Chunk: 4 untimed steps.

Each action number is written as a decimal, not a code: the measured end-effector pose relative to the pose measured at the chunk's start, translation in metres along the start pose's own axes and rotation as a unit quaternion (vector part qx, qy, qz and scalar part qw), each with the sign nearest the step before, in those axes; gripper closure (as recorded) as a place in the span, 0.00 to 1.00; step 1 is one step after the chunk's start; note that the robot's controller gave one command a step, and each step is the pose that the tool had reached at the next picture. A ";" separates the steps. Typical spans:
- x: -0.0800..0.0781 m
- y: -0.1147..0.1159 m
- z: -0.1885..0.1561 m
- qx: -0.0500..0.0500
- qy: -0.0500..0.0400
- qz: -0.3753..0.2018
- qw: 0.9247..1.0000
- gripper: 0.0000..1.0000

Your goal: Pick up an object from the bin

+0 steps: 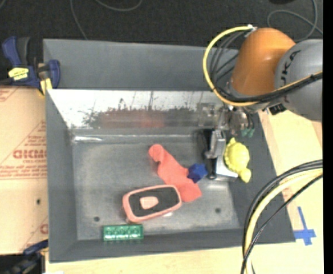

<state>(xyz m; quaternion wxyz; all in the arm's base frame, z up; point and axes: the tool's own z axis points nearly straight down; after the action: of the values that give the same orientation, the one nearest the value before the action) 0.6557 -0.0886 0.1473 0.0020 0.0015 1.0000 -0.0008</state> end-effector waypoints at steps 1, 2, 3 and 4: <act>0.009 -0.018 0.014 -0.002 -0.003 0.050 0.999 0.00; 0.017 -0.031 0.037 0.000 0.000 0.131 0.991 0.00; 0.012 0.003 0.054 0.002 -0.005 0.030 1.000 0.00; 0.020 0.040 0.066 -0.001 -0.003 -0.015 1.000 0.00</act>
Offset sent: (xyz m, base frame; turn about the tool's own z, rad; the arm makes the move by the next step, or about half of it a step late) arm -0.0204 -0.0182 -0.0767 -0.1896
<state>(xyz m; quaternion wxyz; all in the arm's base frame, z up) 0.6362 -0.0487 0.0815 0.0046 -0.0134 0.9999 0.0004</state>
